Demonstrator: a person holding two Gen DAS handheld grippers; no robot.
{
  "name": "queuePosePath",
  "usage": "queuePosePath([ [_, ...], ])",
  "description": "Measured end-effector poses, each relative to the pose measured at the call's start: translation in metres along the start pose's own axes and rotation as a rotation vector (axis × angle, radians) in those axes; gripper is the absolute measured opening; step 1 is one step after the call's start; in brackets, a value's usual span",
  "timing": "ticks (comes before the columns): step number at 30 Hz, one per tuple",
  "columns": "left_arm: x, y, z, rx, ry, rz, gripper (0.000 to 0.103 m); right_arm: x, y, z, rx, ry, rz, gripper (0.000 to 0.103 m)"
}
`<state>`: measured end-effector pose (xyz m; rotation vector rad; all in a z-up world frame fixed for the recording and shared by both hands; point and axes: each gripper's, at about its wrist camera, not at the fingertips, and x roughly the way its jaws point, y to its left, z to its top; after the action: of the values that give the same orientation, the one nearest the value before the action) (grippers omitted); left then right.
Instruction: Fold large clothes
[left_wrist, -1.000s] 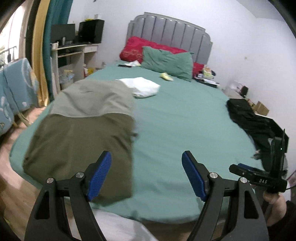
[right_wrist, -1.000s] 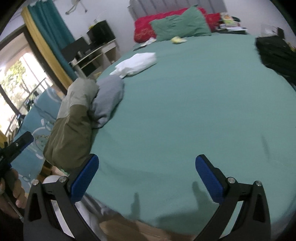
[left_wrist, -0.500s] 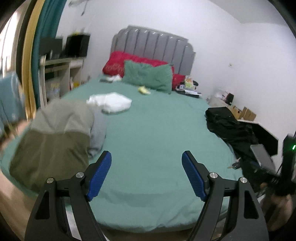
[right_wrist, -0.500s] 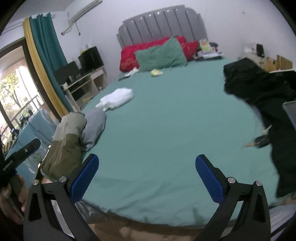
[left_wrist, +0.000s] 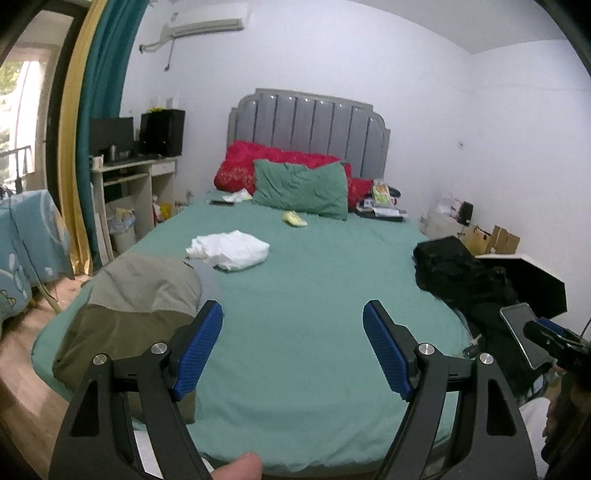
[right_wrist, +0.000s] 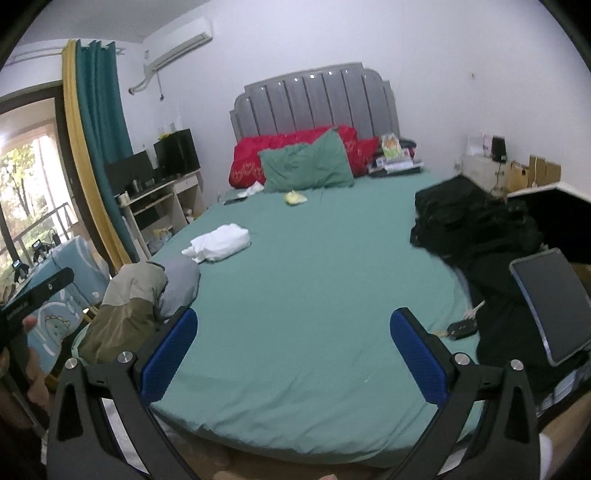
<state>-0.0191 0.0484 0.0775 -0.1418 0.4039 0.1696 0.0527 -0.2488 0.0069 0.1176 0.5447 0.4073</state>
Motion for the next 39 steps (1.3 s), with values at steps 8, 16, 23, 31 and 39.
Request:
queuePosePath([
  [8, -0.03, -0.005, 0.015, 0.07, -0.119, 0.018, 0.082, -0.028, 0.023, 0.017, -0.065, -0.073, 0.003, 0.103],
  [16, -0.029, 0.0, 0.015, 0.067, -0.114, 0.069, 0.085, -0.032, 0.034, 0.02, -0.09, -0.102, 0.015, 0.103],
  [23, -0.023, 0.011, 0.01, 0.061, -0.1, 0.071, 0.085, -0.018, 0.038, 0.013, -0.096, -0.074, 0.011, 0.103],
  [31, -0.009, 0.023, 0.01, 0.041, -0.082, 0.071, 0.085, -0.004, 0.04, 0.01, -0.095, -0.053, -0.005, 0.103],
  [39, 0.001, 0.03, 0.008, 0.042, -0.08, 0.059, 0.085, 0.001, 0.046, 0.009, -0.114, -0.076, -0.036, 0.103],
])
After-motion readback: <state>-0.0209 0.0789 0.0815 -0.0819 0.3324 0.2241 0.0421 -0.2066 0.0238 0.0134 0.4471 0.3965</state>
